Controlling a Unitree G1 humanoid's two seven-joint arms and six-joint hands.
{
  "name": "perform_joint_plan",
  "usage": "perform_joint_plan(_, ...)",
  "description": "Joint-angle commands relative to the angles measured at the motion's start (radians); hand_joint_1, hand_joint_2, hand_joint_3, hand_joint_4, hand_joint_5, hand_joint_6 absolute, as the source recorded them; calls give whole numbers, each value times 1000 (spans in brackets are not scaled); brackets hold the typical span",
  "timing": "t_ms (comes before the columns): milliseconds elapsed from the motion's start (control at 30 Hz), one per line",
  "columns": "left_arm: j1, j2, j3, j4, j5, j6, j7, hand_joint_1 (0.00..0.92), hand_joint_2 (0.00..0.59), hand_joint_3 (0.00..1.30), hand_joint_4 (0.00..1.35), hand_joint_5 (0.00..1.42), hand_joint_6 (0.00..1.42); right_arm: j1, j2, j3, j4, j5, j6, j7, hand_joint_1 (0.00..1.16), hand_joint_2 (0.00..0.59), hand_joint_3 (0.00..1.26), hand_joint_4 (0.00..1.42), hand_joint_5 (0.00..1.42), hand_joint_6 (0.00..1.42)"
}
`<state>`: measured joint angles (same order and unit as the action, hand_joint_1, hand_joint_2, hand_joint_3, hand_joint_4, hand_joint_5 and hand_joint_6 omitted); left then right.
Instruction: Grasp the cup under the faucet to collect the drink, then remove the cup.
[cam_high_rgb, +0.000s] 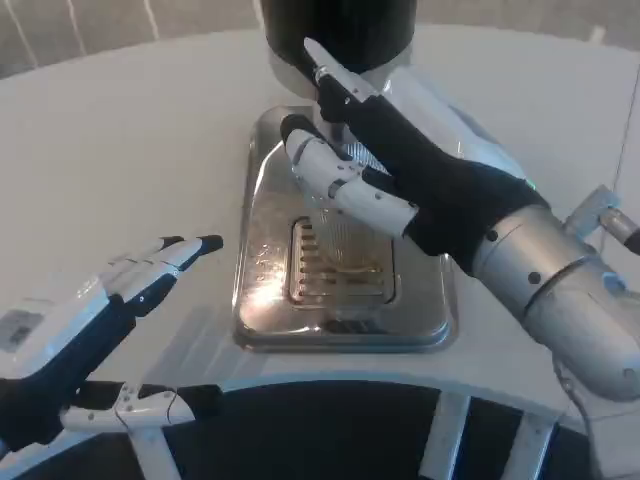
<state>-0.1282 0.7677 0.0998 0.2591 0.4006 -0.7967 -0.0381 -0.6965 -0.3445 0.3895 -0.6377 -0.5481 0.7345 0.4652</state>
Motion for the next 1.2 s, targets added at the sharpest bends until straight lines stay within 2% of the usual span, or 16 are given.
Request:
perform_joint_plan(33, -5, -9, -13, 7, -17, 23, -26, 77, 62, 96, 0, 50, 123, -5, -9, 67, -10, -3, -28, 70, 0, 552, 0, 0, 0, 0)
perform_joint_plan(133, -14, -22, -16, 5, -42, 45, -44, 76, 62, 96, 0, 50, 119, -6, -8, 68, -10, -11, -27, 76, 0, 552, 0, 0, 0, 0)
perform_joint_plan(200, -20, -33, -17, 2, -66, 64, -59, 71, 44, 47, 0, 52, 121, -5, -7, 66, -8, -15, -26, 78, 0, 552, 0, 0, 0, 0)
perform_joint_plan(333, -60, -81, -23, -13, -141, 157, -107, 93, 14, 0, 0, 86, 163, -4, -8, 62, -3, -18, -27, 80, 0, 554, 0, 0, 0, 0)
perform_joint_plan(567, -138, -145, -40, -16, -186, 290, -153, 155, 17, 0, 0, 118, 210, 1, -11, 55, 14, -16, -39, 77, 0, 554, 0, 0, 0, 0)
perform_joint_plan(900, -169, -203, -51, 9, -121, 287, -85, 242, 23, 0, 0, 153, 254, 7, -15, 37, 32, -15, -58, 78, 0, 566, 0, 0, 0, 0)
perform_joint_plan(1200, -172, -226, -67, 39, -67, 250, -24, 278, 31, 0, 0, 172, 272, 6, -10, 32, 40, -15, -59, 79, 0, 574, 0, 0, 0, 0)
